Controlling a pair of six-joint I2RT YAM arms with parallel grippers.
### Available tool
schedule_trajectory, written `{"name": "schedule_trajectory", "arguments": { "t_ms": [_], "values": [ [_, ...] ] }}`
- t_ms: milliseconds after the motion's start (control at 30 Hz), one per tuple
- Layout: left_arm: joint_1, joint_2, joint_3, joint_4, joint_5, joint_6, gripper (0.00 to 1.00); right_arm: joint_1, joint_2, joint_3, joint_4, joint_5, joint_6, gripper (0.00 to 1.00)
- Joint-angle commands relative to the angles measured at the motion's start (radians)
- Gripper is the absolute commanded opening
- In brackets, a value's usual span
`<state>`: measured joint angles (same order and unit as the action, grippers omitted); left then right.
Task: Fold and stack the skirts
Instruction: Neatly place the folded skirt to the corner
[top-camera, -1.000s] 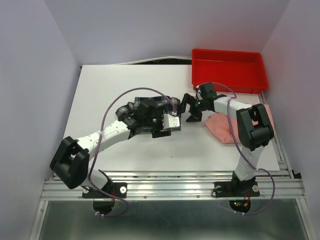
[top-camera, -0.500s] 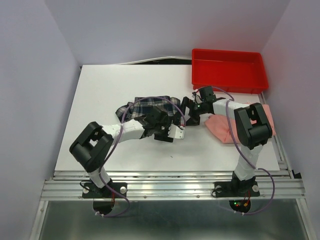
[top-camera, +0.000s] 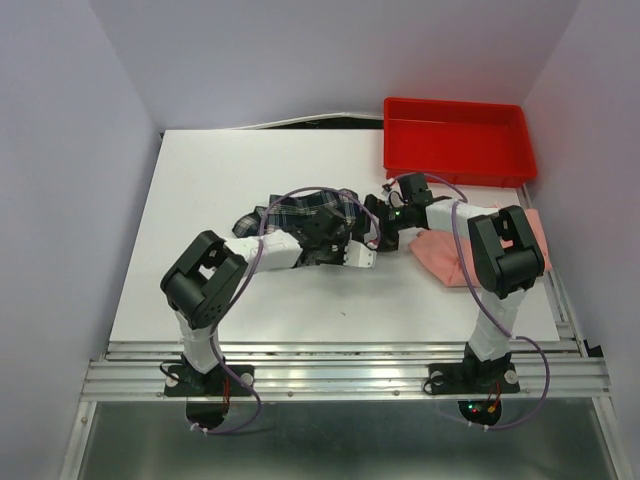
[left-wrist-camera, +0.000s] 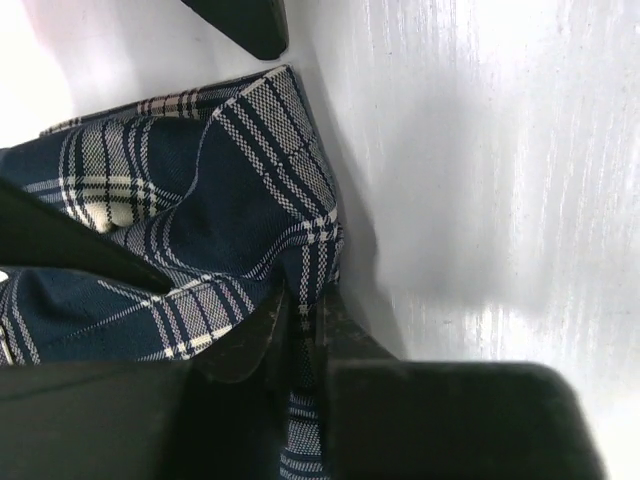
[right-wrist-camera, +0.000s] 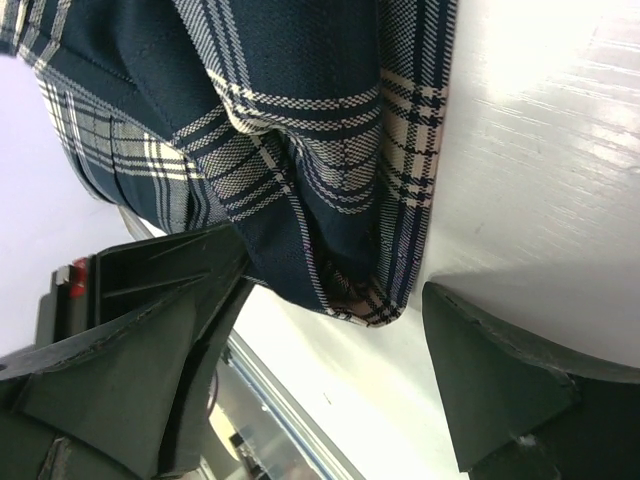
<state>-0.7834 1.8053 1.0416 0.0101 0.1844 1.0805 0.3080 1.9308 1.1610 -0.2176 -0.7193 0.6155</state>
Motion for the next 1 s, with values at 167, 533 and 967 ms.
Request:
{"name": "schedule_trajectory", "arguments": {
  "t_ms": [167, 533, 967],
  "values": [
    [0.107, -0.087, 0.09, -0.174, 0.309, -0.171, 0.0, 0.002, 0.011, -0.047, 0.173, -0.067, 0.007, 1.0],
    [0.214, -0.038, 0.205, -0.263, 0.492, -0.215, 0.0, 0.034, 0.092, -0.044, 0.296, -0.186, 0.153, 1.0],
    [0.214, -0.023, 0.21, -0.384, 0.566, -0.037, 0.0, 0.097, 0.218, 0.057, 0.526, -0.17, 0.291, 1.0]
  ]
}}
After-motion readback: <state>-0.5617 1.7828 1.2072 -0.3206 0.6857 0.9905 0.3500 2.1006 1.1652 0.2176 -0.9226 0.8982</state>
